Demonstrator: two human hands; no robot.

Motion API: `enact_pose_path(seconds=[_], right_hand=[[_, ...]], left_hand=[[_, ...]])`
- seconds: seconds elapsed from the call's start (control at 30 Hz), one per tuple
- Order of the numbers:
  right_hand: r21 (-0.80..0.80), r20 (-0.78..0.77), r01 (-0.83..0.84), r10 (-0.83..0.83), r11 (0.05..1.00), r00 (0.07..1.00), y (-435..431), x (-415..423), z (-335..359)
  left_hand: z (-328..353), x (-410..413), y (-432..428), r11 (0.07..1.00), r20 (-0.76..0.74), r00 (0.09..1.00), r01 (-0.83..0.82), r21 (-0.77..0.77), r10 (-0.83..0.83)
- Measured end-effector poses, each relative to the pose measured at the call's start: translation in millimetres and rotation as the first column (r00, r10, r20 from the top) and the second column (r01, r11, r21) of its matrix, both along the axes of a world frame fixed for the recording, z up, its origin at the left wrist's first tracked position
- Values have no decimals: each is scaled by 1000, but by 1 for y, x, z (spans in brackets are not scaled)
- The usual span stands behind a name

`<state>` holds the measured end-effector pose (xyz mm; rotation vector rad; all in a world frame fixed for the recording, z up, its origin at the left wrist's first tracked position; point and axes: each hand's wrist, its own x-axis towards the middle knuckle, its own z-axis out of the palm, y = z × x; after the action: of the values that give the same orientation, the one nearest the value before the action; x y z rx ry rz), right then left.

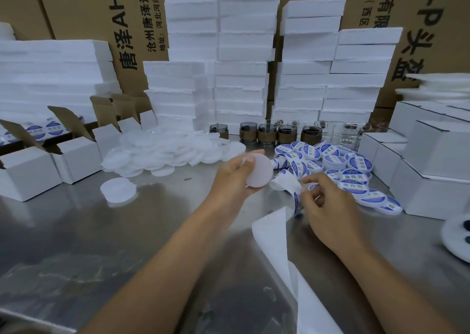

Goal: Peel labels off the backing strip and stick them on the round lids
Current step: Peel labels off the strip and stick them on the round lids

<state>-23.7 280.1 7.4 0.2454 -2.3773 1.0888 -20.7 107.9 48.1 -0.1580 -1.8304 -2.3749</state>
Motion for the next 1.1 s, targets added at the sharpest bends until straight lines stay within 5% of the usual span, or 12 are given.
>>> enact_pose_path(seconds=[0.17, 0.47, 0.77, 0.97, 1.1], right_hand=[[-36, -47, -22, 20, 999, 999, -6, 0, 3], [-179, -132, -178, 156, 968, 979, -19, 5, 7], [-292, -116, -271, 247, 917, 962, -24, 8, 9], [-409, -64, -1, -27, 913, 998, -11, -1, 12], [-177, 183, 179, -147, 968, 972, -4, -6, 6]], left_hand=[[-11, -3, 8, 970, 63, 989, 121, 211, -137], [-21, 2, 6, 974, 7, 974, 226, -36, -225], [-23, 0, 6, 943, -28, 945, 327, 58, -326], [-26, -3, 5, 969, -13, 972, 235, 82, -235], [-28, -6, 4, 976, -7, 979, 203, 80, -203]])
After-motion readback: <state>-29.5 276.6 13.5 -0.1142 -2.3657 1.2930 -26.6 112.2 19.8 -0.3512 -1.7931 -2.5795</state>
